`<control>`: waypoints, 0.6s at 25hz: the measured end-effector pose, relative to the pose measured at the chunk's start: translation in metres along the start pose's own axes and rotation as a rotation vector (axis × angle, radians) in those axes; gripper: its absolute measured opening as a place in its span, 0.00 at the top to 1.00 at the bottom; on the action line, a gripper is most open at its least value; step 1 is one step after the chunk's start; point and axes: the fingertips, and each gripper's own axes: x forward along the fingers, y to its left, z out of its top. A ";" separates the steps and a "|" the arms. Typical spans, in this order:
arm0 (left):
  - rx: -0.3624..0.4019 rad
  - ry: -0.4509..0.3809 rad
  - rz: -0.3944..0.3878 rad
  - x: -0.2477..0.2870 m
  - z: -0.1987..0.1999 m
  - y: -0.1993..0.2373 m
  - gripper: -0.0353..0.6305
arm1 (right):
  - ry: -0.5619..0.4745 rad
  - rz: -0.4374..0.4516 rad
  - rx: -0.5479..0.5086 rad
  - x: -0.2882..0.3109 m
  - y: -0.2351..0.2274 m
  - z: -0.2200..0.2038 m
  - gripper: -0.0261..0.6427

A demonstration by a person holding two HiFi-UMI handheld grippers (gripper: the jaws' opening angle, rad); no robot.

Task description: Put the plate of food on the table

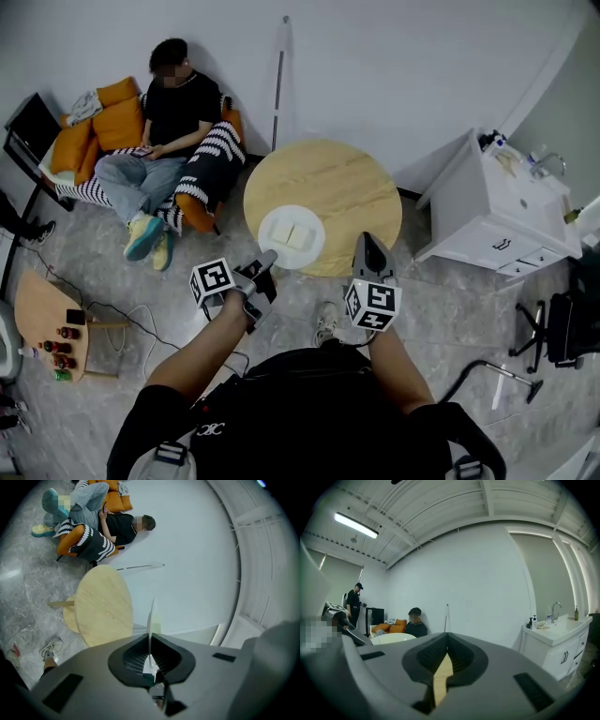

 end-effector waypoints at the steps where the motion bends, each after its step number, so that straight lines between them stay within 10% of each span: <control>1: -0.001 -0.003 0.002 0.004 0.003 0.000 0.92 | 0.000 0.004 -0.002 0.006 -0.002 0.001 0.95; 15: -0.021 -0.035 0.018 0.080 0.026 -0.011 0.92 | 0.032 0.050 0.013 0.080 -0.056 0.002 0.95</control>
